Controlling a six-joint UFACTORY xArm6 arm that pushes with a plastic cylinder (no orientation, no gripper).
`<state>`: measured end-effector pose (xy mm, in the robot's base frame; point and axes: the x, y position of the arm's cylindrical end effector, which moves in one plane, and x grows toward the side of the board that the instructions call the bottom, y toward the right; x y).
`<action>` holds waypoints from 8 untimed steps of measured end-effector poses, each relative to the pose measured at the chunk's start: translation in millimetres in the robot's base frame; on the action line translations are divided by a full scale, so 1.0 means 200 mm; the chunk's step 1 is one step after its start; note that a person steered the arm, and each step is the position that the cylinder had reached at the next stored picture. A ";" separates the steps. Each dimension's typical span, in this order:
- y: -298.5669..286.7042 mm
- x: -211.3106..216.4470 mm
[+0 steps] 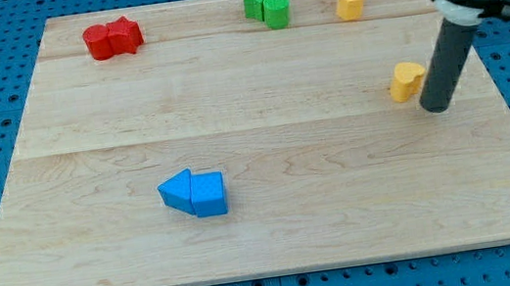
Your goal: Place the yellow heart bottom of the yellow pentagon
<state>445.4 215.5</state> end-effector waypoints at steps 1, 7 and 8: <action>-0.03 -0.15; -0.30 -0.45; -0.37 -0.60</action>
<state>326.3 141.4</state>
